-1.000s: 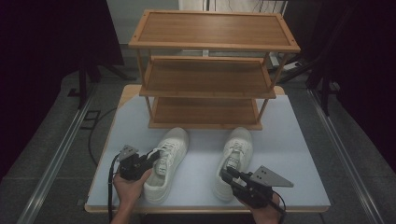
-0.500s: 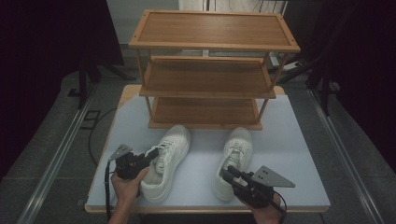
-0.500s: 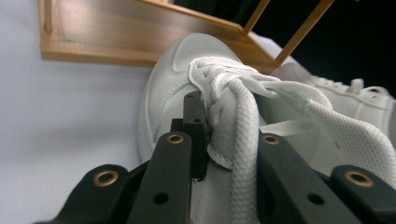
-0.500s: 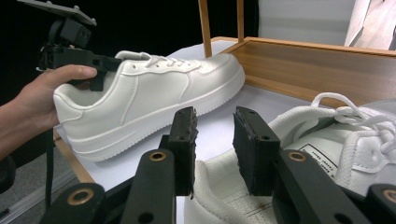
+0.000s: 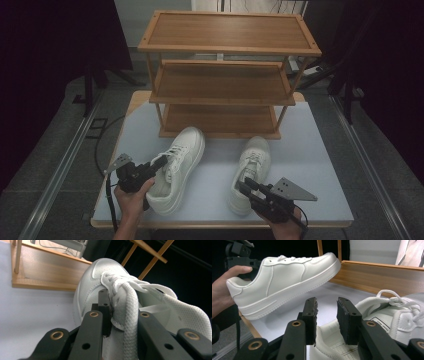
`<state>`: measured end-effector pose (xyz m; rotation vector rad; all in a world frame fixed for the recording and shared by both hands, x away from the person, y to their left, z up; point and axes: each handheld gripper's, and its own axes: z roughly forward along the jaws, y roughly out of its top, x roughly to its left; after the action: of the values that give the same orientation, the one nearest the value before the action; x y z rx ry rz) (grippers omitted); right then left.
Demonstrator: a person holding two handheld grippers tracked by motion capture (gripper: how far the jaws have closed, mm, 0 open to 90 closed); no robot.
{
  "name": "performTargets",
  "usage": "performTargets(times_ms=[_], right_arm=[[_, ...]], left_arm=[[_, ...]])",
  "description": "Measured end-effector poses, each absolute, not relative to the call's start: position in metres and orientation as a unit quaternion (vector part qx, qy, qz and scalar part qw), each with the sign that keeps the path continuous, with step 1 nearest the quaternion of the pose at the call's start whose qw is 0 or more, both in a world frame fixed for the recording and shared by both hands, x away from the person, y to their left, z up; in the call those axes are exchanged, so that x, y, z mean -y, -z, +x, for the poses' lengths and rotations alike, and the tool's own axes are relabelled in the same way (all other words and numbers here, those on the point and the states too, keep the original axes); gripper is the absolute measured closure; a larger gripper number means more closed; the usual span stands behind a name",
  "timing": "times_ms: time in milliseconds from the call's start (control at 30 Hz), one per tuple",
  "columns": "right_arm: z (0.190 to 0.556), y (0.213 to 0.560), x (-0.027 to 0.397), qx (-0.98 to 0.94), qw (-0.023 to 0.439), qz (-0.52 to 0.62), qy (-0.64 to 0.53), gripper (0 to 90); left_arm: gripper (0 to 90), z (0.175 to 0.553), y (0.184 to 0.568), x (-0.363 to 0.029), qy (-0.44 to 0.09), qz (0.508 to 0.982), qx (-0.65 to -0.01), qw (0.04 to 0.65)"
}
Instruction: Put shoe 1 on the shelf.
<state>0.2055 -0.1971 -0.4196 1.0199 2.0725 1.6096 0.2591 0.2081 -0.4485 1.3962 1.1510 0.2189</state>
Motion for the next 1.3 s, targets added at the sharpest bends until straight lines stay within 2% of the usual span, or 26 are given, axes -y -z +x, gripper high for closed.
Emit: performTargets(times_ms=[367,633,1300], right_arm=[[0.205,0.419,0.199,-0.723,0.162,0.360,-0.566,68.1],[0.206,0.417,0.202,-0.718,0.161,0.362,-0.573,68.1],[0.204,0.413,0.204,-0.715,0.163,0.358,-0.578,68.1]], left_arm=[[82.0,0.254,0.426,-0.208,-0.087,0.591,-0.483,0.640],[82.1,0.248,0.401,-0.207,-0.105,0.587,-0.460,0.657],[82.2,0.281,0.365,-0.187,-0.099,0.571,-0.453,0.677]])
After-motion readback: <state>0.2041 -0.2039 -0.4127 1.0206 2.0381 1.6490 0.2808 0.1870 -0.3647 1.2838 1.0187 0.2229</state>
